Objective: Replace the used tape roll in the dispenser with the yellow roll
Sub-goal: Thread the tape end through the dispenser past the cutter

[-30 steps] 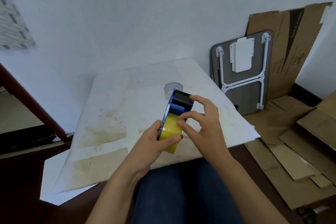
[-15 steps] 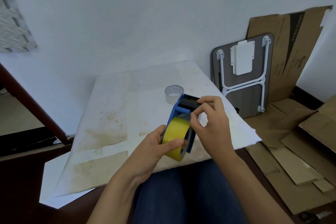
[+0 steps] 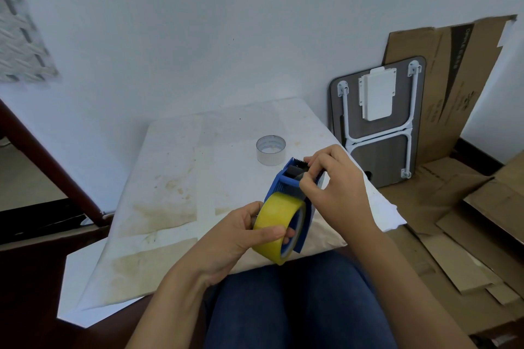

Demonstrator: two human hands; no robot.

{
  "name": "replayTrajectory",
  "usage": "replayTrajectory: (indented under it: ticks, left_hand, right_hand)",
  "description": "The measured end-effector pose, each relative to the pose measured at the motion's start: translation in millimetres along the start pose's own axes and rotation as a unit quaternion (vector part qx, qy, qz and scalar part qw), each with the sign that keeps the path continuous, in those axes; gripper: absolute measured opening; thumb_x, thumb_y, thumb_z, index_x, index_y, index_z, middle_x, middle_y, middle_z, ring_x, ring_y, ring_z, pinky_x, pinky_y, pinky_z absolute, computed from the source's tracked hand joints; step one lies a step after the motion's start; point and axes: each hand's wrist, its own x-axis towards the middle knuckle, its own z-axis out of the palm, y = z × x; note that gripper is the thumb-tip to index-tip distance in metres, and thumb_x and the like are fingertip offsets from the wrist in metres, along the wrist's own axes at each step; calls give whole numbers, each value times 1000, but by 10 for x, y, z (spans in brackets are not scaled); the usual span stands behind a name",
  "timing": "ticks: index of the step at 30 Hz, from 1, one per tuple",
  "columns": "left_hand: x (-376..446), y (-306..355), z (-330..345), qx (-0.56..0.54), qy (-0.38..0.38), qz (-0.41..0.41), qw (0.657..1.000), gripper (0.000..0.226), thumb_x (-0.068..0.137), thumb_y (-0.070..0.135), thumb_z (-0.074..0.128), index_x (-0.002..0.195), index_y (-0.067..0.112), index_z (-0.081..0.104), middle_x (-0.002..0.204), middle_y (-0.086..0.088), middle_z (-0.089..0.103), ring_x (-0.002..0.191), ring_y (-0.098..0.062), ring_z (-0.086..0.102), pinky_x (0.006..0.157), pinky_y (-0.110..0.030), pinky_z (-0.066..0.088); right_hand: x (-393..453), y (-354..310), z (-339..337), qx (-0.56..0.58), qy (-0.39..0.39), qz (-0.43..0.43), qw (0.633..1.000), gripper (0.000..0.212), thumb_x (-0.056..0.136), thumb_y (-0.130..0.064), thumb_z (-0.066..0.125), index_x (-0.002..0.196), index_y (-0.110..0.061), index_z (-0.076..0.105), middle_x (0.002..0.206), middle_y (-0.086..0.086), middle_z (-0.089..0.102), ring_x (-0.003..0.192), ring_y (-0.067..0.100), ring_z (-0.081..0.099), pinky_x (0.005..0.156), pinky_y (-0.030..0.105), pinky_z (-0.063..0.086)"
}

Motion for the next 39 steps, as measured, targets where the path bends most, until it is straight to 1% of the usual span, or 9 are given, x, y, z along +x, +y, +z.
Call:
replayTrajectory:
  ticks: [8,13,16,20,23,27,30,34,39]
  left_hand:
    - [-23,7,-12,10,-15,-15,1000,49,76,17,77,122,7,62,104,-11,78,95,-19,73,81,-28,56]
    - [1,26,-16,-29,-4,-26,999,46,79,15,71,123,3,61,100,-12,78,91,-18,73,79,-28,57]
    - [13,21,-4,-38,19,-36,998,42,87,27,70,122,4,64,104,-15,77,94,-21,73,81,-31,58]
    - [45,18,22,-33,78,-52,995,57,75,38,74,119,4,62,111,-13,73,85,-22,73,76,-34,59]
    - [56,22,-12,-48,87,-73,992,76,66,35,85,133,22,51,130,-9,59,98,-24,72,77,-37,60]
    - [130,12,-82,-71,3,-101,992,94,74,20,82,149,41,31,144,-1,56,120,-28,65,91,-47,58]
    - [172,12,-67,-73,-56,-99,991,79,82,12,76,146,40,40,136,-11,63,124,-35,61,95,-50,54]
    - [186,-2,2,-73,-70,-87,991,65,83,11,72,140,33,49,136,-14,63,113,-28,68,85,-41,59]
    - [208,-18,6,-92,-39,-83,991,58,86,8,71,139,26,53,135,-17,63,110,-29,68,91,-42,59]
  right_hand:
    - [41,43,-4,1,-28,60,998,10,80,-6,66,71,-9,61,87,1,59,82,9,61,72,21,52]
    - [13,15,26,17,-41,60,997,11,83,-5,63,73,-10,62,89,3,62,76,9,57,66,11,43]
    - [9,19,50,31,-33,75,996,16,88,-7,61,72,-6,63,102,2,63,78,2,57,67,7,41]
    - [-12,36,91,29,-62,76,995,18,92,-11,59,77,-4,65,111,0,62,85,7,58,71,10,43]
    - [-54,54,109,42,-60,72,995,17,93,-12,58,80,-3,66,112,0,63,88,8,59,73,15,46]
    - [-89,21,130,75,-89,56,992,16,93,-14,59,82,-6,67,109,-4,62,93,7,60,77,18,49]
    - [-87,-32,145,76,-113,44,990,16,94,-13,58,81,-8,66,109,-4,63,95,8,61,79,18,49]
    - [-36,-31,102,54,-138,55,987,16,94,-15,58,79,-14,63,109,-2,65,89,4,59,77,13,46]
    - [39,-35,27,58,-218,120,967,26,96,-24,55,74,-14,66,106,0,66,99,14,62,93,35,51]
